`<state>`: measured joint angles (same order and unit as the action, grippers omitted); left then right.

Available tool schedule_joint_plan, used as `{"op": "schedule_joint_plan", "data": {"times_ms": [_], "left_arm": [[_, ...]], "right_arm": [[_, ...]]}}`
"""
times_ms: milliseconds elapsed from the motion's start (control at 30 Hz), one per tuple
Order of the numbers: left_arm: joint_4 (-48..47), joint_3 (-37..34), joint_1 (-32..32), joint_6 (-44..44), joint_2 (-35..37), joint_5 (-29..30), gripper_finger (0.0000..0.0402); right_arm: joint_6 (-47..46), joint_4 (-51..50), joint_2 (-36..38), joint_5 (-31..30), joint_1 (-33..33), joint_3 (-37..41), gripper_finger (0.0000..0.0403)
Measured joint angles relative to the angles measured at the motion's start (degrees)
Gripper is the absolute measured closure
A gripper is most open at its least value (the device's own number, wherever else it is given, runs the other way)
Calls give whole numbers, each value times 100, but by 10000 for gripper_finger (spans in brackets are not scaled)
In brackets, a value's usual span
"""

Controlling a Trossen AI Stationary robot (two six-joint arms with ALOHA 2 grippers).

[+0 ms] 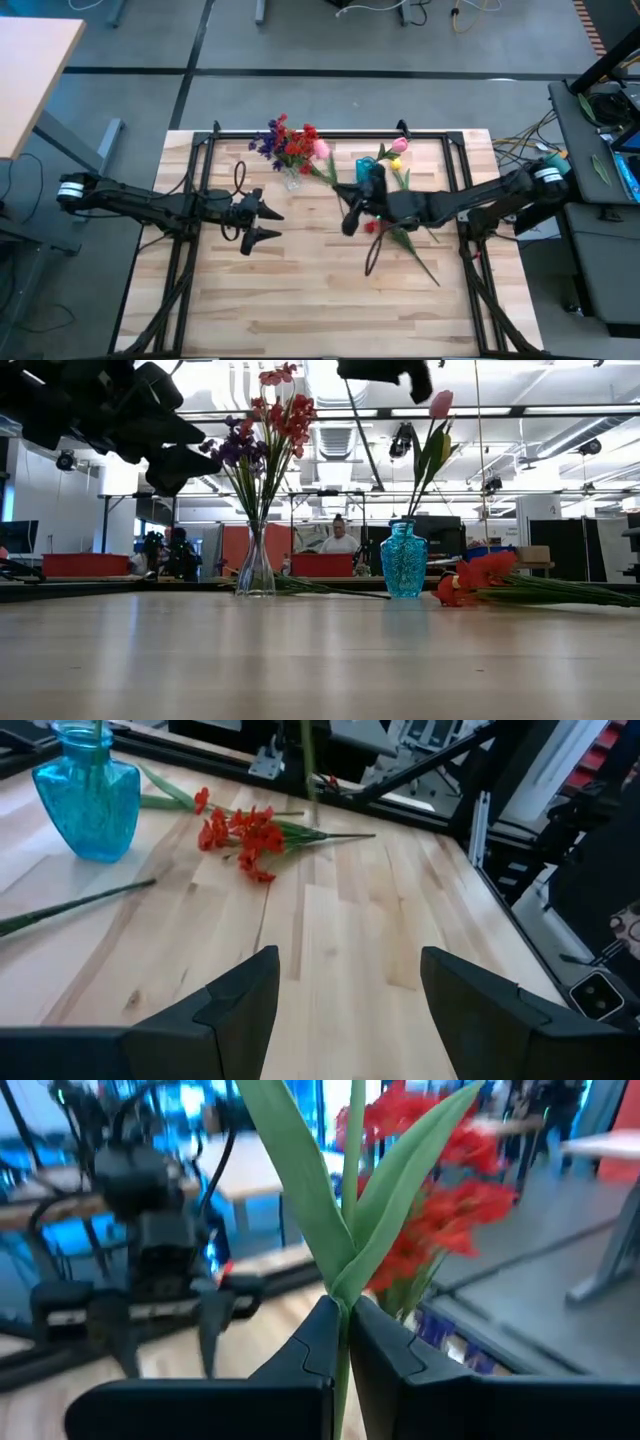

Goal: Sort flowers into vase by color
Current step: Put the pink flower into the blue vase

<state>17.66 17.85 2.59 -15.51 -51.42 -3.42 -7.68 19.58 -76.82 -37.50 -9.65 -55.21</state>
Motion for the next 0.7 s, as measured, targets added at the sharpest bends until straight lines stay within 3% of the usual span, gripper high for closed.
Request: {"op": "schedule_joint_plan", "data": {"times_ms": [133, 300, 700], "left_arm": [[-15, 0, -4, 110, 50, 0, 174], [-1, 93, -4, 397, 57, -2, 174], [37, 396, -7, 867, 53, 20, 174]], "right_arm": [[568, 1539, 416, -22, 186, 963, 390], [1346, 2854, 705, -730, 620, 1661, 390], [2397, 3283, 472, -1008, 1745, 1391, 390]]}}
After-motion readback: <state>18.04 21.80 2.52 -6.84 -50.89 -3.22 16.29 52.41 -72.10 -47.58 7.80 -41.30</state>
